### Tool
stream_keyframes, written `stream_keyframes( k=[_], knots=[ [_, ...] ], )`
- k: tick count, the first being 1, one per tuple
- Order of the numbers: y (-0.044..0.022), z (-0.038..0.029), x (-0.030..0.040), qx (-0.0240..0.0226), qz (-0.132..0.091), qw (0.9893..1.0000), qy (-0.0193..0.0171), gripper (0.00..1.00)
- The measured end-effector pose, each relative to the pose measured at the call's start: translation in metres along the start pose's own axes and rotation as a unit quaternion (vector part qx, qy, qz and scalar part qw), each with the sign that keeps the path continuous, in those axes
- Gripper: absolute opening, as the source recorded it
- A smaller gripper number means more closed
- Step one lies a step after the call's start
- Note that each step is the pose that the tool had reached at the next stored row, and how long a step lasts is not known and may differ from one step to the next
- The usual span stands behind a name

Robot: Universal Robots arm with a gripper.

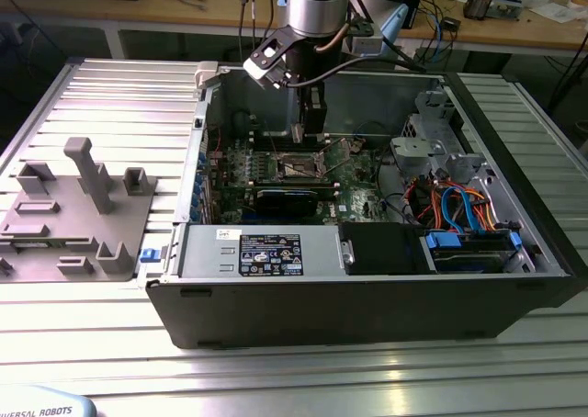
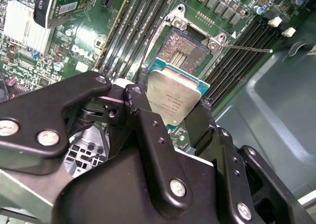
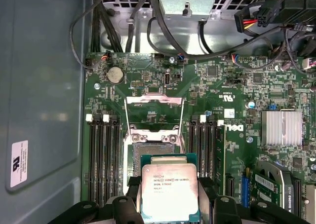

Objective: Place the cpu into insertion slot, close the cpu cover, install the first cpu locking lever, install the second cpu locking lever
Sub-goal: 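Place the cpu into insertion slot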

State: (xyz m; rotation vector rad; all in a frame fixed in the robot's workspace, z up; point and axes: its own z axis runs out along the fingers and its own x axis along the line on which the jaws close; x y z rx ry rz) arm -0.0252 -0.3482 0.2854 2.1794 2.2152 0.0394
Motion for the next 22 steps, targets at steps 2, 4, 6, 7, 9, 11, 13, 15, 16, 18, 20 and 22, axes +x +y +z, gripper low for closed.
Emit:
stream_keyframes(
  k=[2, 4, 6, 7, 9, 11, 13, 15, 16, 18, 20, 22],
  knots=[
    [0.0, 0.0, 0.0, 0.0, 0.001, 1.0, -0.0001, 0.54],
    [0.0, 0.0, 0.0, 0.0, 0.001, 1.0, -0.0001, 0.54],
    [0.0, 0.0, 0.0, 0.0, 0.002, 1.0, -0.0001, 0.54],
    [0.0, 0.0, 0.0, 0.0, 0.002, 1.0, -0.0002, 0.54],
    [0.0, 0.0002, 0.0, 0.0, 0.003, 1.0, -0.0001, 0.54],
    [0.0, 0.0009, 0.0, 0.0, 0.003, 1.0, -0.0001, 0.54],
    [-0.0001, 0.0013, 0.0, 0.0, 0.003, 1.0, -0.0001, 0.54],
    [-0.0001, 0.0019, 0.0, 0.0001, 0.003, 1.0, -0.0002, 0.54],
    [-0.0001, 0.0021, 0.0, 0.0001, 0.003, 1.0, -0.0001, 0.54],
    [-0.0001, 0.0023, 0.0, 0.0001, 0.003, 1.0, -0.0002, 0.54],
    [-0.0001, 0.0026, 0.0, 0.0, 0.003, 1.0, -0.0001, 0.54],
    [-0.0001, 0.0031, 0.0, 0.0, 0.003, 1.0, -0.0002, 0.54]
  ],
)
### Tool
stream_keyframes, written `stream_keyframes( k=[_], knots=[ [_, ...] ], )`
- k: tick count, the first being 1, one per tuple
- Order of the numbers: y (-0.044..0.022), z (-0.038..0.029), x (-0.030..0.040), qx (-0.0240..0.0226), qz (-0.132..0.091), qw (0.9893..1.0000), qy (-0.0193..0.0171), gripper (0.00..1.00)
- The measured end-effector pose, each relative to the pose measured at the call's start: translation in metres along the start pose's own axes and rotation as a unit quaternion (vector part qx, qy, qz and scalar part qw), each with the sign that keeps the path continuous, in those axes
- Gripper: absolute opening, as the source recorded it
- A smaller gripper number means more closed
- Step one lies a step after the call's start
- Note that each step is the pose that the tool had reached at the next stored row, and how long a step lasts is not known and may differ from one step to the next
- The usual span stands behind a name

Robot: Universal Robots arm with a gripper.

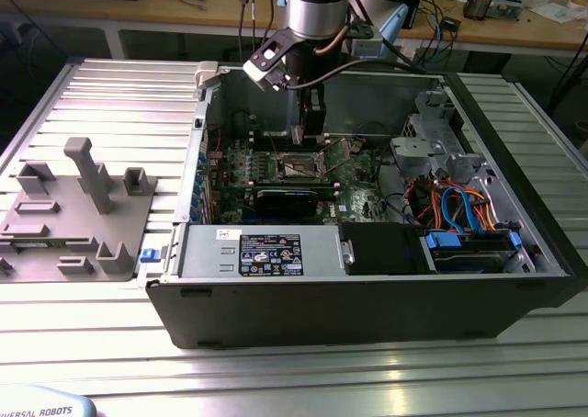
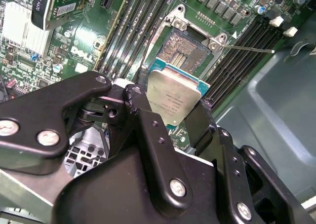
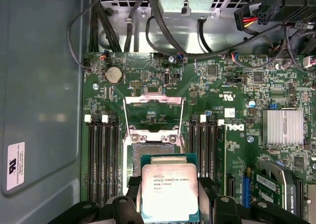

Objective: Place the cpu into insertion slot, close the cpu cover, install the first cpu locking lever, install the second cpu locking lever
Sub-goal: 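Place the cpu into insertion slot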

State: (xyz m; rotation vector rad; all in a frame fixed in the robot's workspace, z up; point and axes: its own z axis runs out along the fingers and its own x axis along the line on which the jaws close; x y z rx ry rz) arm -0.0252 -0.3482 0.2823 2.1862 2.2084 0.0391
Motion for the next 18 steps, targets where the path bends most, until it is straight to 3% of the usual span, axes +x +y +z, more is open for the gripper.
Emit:
stream_keyframes(
  k=[18],
  knots=[
    [-0.0001, 0.0032, 0.0, 0.0, 0.0, 1.0, 0.0, 0.54]
  ],
)
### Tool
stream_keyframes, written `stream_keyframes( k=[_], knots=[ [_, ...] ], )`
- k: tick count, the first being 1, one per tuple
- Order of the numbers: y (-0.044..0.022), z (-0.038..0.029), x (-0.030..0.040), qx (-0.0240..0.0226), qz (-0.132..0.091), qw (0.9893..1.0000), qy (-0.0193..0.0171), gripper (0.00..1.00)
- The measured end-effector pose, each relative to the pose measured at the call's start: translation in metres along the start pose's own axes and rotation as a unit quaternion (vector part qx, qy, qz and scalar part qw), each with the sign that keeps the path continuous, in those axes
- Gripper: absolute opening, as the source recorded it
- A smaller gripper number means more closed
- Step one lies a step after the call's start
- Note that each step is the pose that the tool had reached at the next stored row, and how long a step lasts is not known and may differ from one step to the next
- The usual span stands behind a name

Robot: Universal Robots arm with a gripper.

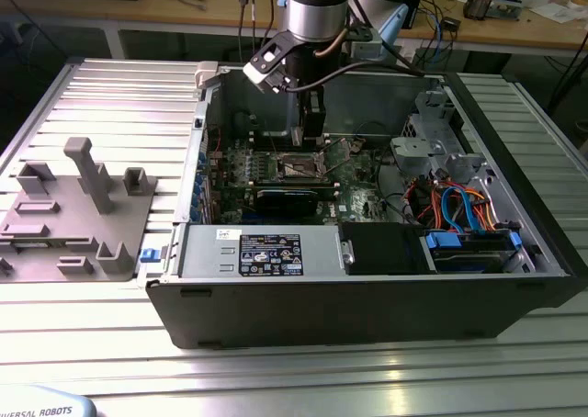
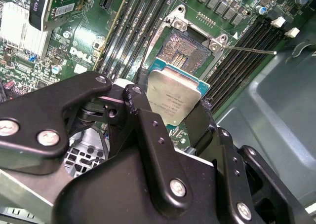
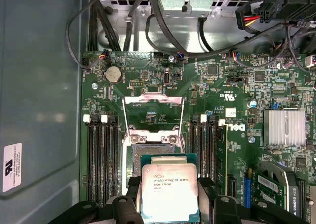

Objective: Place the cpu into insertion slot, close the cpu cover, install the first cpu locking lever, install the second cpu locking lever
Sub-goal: 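Place the cpu into insertion slot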

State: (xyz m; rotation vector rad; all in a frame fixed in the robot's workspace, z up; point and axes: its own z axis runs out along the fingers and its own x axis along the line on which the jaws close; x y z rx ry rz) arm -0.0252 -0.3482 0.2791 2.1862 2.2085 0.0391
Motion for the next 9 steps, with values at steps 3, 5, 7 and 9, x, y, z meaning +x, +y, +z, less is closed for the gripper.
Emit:
stream_keyframes(
  k=[3, 5, 7, 9],
  knots=[
    [0.0, 0.0005, 0.0, 0.0, 0.0, 1.0, 0.0, 0.54],
    [0.0, 0.0008, 0.0, 0.0, 0.0, 1.0, 0.0, 0.54],
    [0.0, 0.0011, 0.0, 0.0, 0.0, 1.0, 0.0, 0.54],
    [-0.0001, 0.0016, 0.0, 0.0, 0.0, 1.0, 0.0, 0.54]
  ],
)
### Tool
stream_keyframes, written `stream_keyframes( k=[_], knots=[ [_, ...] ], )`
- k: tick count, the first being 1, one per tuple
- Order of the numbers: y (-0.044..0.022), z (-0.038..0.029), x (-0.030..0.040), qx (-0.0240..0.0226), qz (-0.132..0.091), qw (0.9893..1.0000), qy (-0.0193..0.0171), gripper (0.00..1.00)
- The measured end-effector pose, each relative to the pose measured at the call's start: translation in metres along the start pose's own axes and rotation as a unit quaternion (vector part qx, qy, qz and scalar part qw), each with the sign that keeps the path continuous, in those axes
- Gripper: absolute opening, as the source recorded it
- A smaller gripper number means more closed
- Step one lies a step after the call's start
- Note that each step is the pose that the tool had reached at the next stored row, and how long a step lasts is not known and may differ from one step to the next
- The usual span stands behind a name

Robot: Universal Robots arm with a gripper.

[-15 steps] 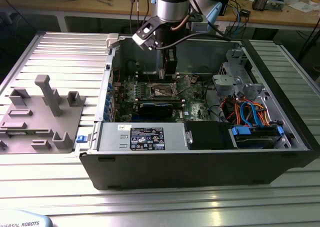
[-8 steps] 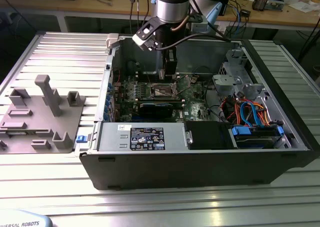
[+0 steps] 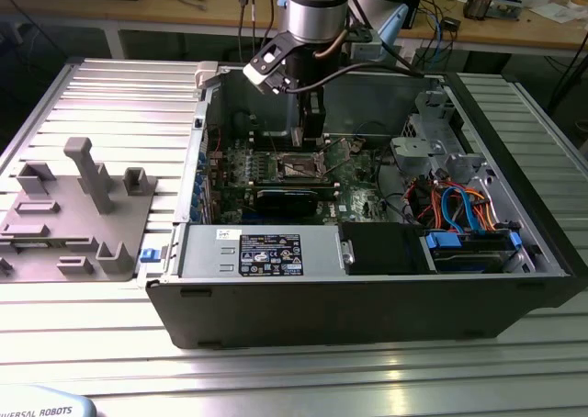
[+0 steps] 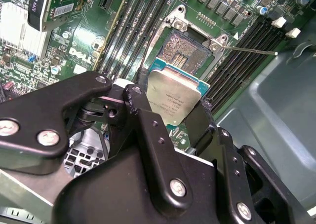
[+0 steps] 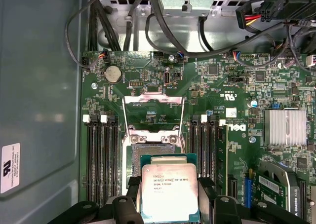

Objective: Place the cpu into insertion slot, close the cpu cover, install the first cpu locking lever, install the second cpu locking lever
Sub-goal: 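Place the cpu into insertion slot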

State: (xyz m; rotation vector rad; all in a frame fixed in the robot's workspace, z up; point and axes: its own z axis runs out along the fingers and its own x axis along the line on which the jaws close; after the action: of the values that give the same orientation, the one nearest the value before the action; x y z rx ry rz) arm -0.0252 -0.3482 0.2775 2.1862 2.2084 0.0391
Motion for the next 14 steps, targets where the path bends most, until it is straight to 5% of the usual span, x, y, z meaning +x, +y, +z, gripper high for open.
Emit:
stream_keyframes(
  k=[14],
  knots=[
    [-0.0003, 0.007, 0.0, 0.0, 0.0, 1.0, 0.0, 0.54]
  ],
)
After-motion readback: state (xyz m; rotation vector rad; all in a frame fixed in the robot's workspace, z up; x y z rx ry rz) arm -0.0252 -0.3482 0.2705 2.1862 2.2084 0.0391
